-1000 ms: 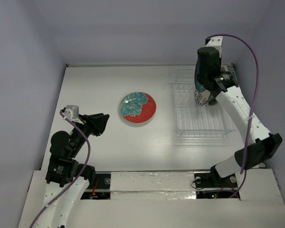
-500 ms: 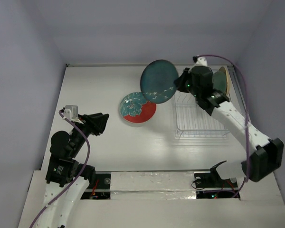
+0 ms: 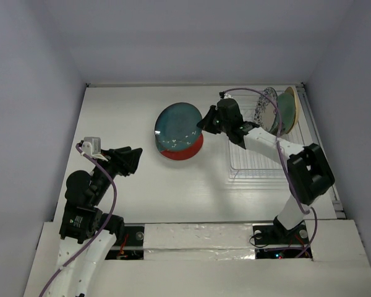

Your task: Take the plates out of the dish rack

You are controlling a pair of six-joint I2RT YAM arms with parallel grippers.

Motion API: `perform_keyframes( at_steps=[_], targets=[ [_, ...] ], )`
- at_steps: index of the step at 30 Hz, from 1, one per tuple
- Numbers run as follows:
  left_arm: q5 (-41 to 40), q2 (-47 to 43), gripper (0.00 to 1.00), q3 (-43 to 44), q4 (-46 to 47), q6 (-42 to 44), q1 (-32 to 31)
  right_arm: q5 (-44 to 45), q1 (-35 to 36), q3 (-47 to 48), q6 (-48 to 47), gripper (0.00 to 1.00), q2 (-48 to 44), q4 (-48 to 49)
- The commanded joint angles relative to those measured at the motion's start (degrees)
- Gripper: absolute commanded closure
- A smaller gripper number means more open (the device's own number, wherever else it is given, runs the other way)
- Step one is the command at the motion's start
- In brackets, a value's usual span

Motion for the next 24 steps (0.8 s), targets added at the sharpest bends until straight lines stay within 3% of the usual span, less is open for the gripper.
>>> perform_keyframes(
  at_steps=[1, 12, 16, 20, 24],
  targets=[
    [0.13, -0.23, 0.51, -0.13, 1.74, -0.23, 0.38, -2.66, 0.53, 0.78, 5.96, 1.0, -0.23, 16.59],
    [0.3, -0.58, 0.51, -0.04, 1.91, -0.23, 0.38, -3.37, 0.53, -2.83, 7.37, 0.95, 3.64, 19.58],
    [0.3, -0.58, 0.51, -0.13, 1.92, -0.15, 0.38, -3.72, 0.53, -4.85, 7.72, 0.86, 4.08, 20.2],
    [0.39, -0.67, 0.51, -0.13, 2.0, -0.32, 0.38, -3.98, 0.53, -5.12, 7.11, 0.68, 5.22, 17.84],
    [0.39, -0.84, 0.51, -0.13, 1.91, -0.32, 0.38, -1.44, 0.53, -5.82, 4.48, 0.57, 5.49, 14.68]
  ],
)
